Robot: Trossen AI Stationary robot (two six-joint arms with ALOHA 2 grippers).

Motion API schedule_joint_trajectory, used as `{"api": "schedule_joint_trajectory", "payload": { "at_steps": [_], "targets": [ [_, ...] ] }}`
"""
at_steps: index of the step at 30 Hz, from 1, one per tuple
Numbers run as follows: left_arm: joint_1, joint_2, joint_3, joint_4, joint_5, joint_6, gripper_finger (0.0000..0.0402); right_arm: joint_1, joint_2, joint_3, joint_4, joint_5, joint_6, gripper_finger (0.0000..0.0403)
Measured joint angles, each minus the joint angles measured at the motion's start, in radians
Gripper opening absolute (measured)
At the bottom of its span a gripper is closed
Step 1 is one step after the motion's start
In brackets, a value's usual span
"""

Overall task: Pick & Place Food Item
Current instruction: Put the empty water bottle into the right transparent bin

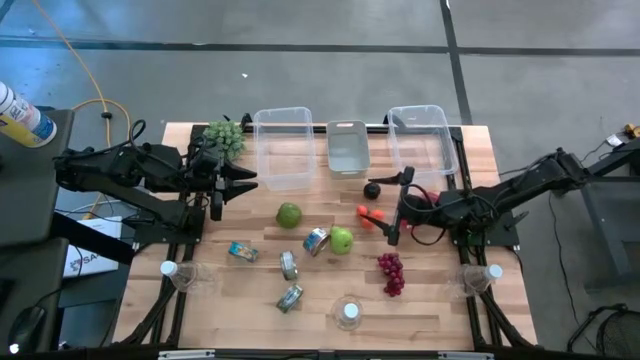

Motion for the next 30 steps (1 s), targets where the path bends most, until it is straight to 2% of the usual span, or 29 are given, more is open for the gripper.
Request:
{"api": "schedule_joint_trajectory", "payload": {
  "at_steps": [3, 9, 17, 25, 30],
  "targets": [
    [0.000, 0.000, 0.000, 0.000, 0.000, 0.000, 0.0131, 0.026, 0.000, 0.000, -0.002, 0.045, -0.008, 0.0392],
    [0.000, 0.000, 0.000, 0.000, -0.001, 0.000, 0.0131, 0.061, 0.000, 0.000, -0.002, 0.056, -0.044, 0.0393],
    [0.000, 0.000, 0.000, 0.000, -0.002, 0.000, 0.0131, 0.091, 0.000, 0.000, -0.001, 0.124, -0.044, 0.0393],
    [0.000, 0.002, 0.002, 0.000, -0.002, 0.000, 0.0131, 0.164, 0.000, 0.000, 0.007, 0.073, -0.044, 0.0393],
    [0.000, 0.008, 0.002, 0.000, -0.002, 0.000, 0.0131, 0.207, 0.000, 0.000, 0.008, -0.008, -0.044, 0.0388]
  ]
}}
